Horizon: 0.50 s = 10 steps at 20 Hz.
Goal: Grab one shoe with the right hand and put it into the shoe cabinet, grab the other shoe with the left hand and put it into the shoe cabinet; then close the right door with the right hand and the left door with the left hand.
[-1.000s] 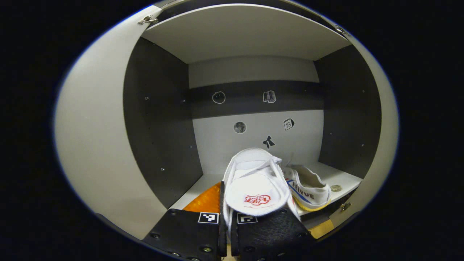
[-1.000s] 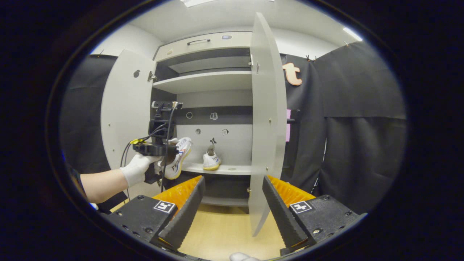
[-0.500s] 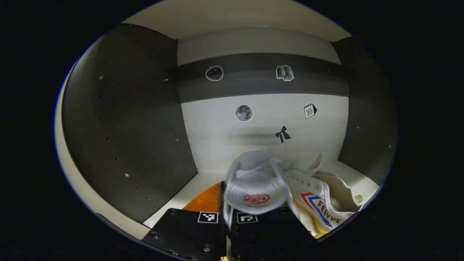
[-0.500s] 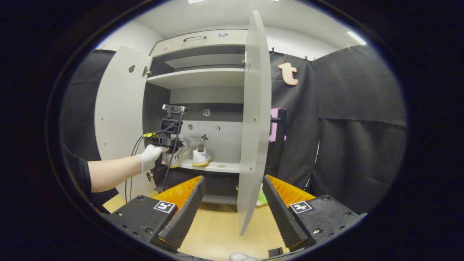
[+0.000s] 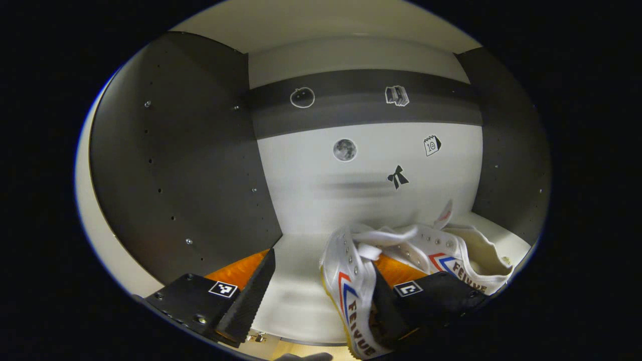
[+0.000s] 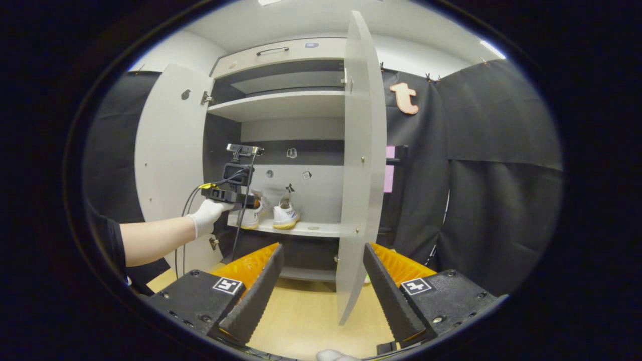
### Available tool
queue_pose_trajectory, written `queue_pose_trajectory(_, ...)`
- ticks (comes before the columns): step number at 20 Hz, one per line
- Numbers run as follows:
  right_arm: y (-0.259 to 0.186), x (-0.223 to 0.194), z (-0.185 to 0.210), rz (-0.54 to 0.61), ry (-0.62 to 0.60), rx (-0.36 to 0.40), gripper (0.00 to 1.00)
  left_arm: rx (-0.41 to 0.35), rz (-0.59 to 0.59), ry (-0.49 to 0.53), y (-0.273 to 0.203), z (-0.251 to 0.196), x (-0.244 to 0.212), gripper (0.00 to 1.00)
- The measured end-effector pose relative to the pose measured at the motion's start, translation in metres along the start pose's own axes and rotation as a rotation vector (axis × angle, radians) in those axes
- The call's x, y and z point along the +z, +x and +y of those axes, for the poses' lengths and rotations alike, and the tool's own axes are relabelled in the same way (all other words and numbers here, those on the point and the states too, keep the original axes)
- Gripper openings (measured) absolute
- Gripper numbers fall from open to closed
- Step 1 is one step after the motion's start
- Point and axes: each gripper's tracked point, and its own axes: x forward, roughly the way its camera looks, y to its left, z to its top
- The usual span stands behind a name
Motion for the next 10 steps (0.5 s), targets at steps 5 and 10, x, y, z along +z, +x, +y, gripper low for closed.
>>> queue_pose_trajectory(5,-0.003,-0.003,0.007,0.002,0.006,0.012,0.99,0.037,-0.037,-0.017,-0.012,0.021,0.009,0.96)
queue_pose_trajectory(10,-0.009,0.002,0.012,-0.023,0.009,0.01,0.99,-0.029,-0.141,0.011,-0.05,0.006,0.033,0.97)
